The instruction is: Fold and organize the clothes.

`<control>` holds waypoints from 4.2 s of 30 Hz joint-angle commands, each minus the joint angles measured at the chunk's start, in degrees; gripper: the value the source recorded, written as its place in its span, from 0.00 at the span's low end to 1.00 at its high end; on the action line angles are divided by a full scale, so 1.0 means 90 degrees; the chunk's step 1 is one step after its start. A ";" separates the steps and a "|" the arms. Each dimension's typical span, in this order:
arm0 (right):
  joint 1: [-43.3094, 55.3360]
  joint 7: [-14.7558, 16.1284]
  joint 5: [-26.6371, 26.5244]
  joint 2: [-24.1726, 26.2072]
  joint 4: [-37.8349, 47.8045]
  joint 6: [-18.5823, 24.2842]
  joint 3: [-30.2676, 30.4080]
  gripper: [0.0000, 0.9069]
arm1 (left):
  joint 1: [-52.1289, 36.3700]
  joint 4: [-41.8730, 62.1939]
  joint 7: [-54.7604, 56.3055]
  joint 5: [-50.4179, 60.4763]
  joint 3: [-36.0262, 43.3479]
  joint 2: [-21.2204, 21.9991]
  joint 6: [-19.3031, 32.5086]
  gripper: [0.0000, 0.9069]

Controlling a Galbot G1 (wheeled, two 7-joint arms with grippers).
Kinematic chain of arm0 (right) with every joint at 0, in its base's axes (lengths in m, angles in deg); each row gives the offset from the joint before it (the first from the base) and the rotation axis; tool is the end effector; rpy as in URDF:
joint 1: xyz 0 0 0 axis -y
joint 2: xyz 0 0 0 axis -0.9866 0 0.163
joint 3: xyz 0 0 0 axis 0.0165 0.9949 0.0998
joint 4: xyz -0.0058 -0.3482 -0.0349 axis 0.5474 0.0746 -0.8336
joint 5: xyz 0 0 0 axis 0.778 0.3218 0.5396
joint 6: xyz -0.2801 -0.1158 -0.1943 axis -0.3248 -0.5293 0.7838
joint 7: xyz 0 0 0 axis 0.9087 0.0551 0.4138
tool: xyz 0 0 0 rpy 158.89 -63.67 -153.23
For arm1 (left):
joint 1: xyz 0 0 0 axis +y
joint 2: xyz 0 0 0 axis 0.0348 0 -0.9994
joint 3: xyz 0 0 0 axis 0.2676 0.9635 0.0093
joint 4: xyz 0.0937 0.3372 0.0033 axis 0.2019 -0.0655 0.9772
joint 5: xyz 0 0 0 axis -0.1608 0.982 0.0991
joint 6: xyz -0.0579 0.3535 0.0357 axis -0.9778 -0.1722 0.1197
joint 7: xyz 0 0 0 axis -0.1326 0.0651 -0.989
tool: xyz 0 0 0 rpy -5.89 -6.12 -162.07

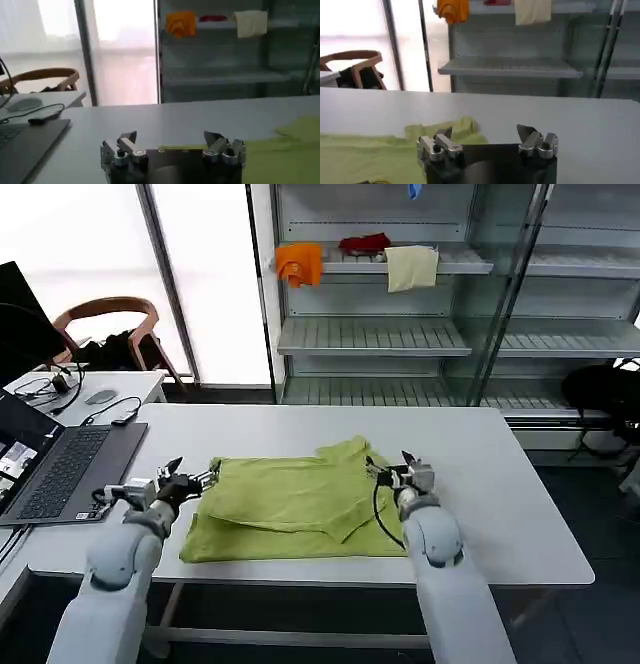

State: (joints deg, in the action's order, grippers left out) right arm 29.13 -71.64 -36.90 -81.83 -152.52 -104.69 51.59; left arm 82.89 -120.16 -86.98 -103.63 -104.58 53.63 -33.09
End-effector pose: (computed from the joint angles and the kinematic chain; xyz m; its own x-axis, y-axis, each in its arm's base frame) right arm 0.4624 0.0408 -0.2395 -0.9369 -0.1325 0.3235 -0.1325 0.9909 0.0221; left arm 0.4013 0.1162 -0.2372 -0.9439 0.0752 0.3216 0.0903 0.9954 0.0324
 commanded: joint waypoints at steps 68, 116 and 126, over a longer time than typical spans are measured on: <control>-0.1129 0.0206 -0.0459 0.0106 -0.1455 -0.0016 0.0250 0.00 | 0.0777 -0.0391 -0.0614 -0.0741 -0.0264 -0.0211 0.0515 0.00; -0.2231 0.0167 0.1356 0.0359 -0.2161 0.0013 -0.0122 1.00 | 0.1933 -0.0816 -0.0767 0.0553 -0.0762 -0.0208 0.1011 1.00; -0.1932 0.0116 -0.0732 0.0480 -0.2772 0.0103 -0.0492 1.00 | 0.2588 -0.1462 0.0657 -0.0918 -0.0950 0.0380 0.1156 1.00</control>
State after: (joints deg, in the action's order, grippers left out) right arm 9.97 -70.15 -31.93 -77.90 -173.88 -104.26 49.08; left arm 101.29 -128.65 -91.81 -103.03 -112.45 52.86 -23.06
